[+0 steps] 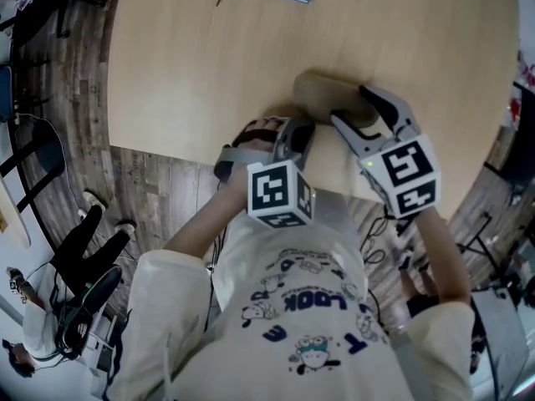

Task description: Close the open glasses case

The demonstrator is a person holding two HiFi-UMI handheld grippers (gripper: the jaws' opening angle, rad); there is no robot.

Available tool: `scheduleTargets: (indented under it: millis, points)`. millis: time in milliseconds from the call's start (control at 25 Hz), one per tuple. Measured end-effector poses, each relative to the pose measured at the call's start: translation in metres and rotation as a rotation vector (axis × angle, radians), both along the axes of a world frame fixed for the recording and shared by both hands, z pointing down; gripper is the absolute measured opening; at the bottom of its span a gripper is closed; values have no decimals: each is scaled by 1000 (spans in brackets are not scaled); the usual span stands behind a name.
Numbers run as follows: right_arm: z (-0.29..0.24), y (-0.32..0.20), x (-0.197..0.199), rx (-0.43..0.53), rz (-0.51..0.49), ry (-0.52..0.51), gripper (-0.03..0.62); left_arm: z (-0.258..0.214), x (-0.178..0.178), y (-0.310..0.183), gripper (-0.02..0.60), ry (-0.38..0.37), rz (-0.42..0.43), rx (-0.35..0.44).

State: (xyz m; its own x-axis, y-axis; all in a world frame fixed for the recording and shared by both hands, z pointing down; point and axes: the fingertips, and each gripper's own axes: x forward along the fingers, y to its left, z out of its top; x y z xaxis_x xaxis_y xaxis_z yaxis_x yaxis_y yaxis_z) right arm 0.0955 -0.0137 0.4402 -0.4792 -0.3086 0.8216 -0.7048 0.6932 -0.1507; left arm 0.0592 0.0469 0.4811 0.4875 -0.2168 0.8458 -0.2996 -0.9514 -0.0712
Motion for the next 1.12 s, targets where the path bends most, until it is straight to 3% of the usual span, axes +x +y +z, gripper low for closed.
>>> scheduleTargets:
  millis: [320,600,840,1120]
  points:
    - [0,3,4,12,87,0,255,-2,34,11,0,45,-110,-24]
    - [6,0,8,-43,298,-77,242,3,-14,-26,0,51,-219,7]
    - [4,-13,-5,-116,334,-160,244,2,-58,-87,0,-33,-179,118]
    - [6,-46,-43,-351,526,-373,262,2,-76,-116,0,-48,-43,155]
